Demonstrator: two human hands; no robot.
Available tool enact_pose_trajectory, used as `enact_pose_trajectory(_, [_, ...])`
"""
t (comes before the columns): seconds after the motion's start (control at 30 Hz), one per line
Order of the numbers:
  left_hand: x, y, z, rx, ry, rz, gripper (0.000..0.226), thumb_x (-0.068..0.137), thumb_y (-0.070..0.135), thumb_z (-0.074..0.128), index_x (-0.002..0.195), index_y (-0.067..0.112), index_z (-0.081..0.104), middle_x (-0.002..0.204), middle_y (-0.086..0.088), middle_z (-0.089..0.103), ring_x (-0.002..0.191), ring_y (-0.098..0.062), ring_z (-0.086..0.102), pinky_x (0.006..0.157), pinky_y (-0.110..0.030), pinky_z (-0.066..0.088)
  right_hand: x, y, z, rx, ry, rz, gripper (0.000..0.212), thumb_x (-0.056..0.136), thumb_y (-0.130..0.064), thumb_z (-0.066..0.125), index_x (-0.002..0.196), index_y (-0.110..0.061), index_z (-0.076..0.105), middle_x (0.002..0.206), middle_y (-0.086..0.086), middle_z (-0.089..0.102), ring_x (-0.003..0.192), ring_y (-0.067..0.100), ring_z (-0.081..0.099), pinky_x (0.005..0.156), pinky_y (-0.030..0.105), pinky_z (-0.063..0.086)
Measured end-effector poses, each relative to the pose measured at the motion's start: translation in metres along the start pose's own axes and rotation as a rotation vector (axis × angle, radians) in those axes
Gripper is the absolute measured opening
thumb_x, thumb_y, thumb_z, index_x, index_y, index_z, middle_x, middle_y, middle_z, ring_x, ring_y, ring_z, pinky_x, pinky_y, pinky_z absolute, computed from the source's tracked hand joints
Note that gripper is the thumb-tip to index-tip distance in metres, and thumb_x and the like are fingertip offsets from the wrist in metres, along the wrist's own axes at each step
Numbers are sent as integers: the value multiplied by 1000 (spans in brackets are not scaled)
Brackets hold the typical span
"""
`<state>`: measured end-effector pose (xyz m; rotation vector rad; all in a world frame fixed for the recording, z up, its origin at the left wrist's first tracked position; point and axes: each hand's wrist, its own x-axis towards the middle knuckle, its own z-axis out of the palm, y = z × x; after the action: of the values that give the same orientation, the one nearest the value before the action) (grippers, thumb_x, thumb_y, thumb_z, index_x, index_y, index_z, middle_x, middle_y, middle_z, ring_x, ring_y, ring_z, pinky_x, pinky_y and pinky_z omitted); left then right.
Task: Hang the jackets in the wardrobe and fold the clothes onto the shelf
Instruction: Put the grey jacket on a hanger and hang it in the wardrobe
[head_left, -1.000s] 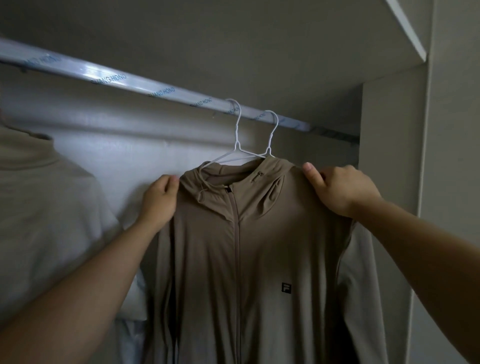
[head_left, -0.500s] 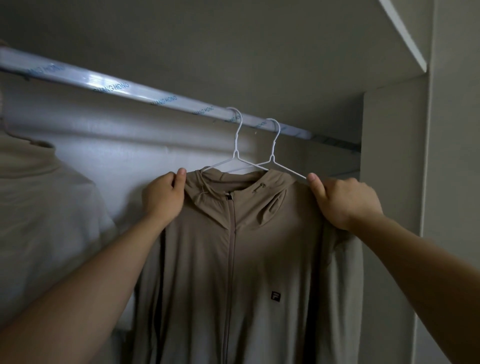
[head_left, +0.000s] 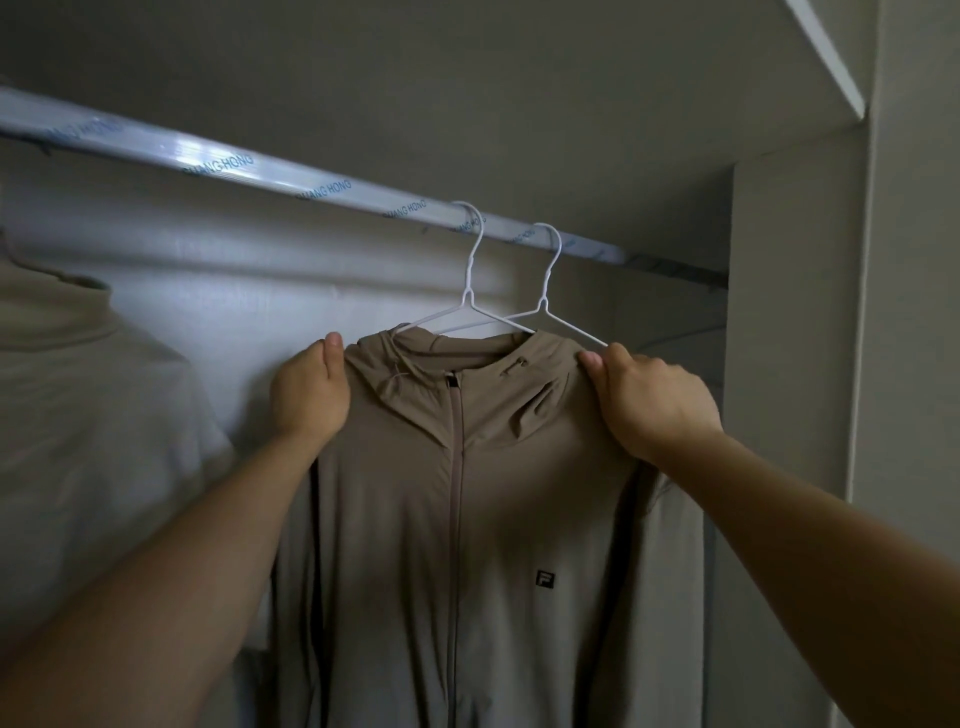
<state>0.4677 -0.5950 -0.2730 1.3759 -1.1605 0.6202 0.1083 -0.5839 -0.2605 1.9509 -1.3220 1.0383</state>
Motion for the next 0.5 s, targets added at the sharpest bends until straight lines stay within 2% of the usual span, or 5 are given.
enact_pose_trajectory(0.13, [-2, -2, 1, 4, -50, -101, 57, 109, 33, 24, 97, -5, 65, 101, -34, 65, 94, -49, 60, 82, -45, 45, 1, 2, -1, -10, -5, 33, 60, 99, -64, 5, 100, -23, 49, 92, 11, 68, 81, 37, 63, 63, 38, 38])
enact_pose_trajectory(0.23, [1, 11, 1, 44, -48, -145, 58, 109, 34, 22, 101, -3, 66, 103, -31, 66, 96, -47, 61, 84, -45, 46, 0, -3, -5, -27, 20, 30, 56, 101, -61, 8, 93, -23, 48, 87, 11, 68, 78, 37, 64, 62, 37, 37])
enact_pose_trajectory(0.37, [4, 38, -2, 40, 34, -1, 52, 107, 31, 26, 95, -1, 65, 101, -25, 68, 96, -42, 61, 84, -44, 44, -3, -9, -12, -43, 48, -10, 53, 102, -60, 9, 90, -25, 46, 73, 4, 61, 57, 26, 50, 56, 34, 36])
enact_pose_trajectory(0.43, [2, 60, -5, -30, 65, 96, 55, 102, 38, 26, 100, 4, 69, 104, -19, 70, 99, -38, 60, 86, -42, 44, -4, -12, -16, -23, 22, -12, 49, 102, -60, 13, 89, -26, 46, 71, 0, 57, 57, 21, 45, 56, 34, 39])
enact_pose_trajectory(0.5, [0, 85, -7, -131, 42, 175, 58, 98, 47, 26, 107, 11, 71, 106, -11, 72, 100, -33, 61, 88, -41, 48, -6, -15, -22, 23, -9, -25, 46, 102, -57, 20, 92, -26, 51, 77, 1, 62, 63, 24, 54, 60, 35, 44])
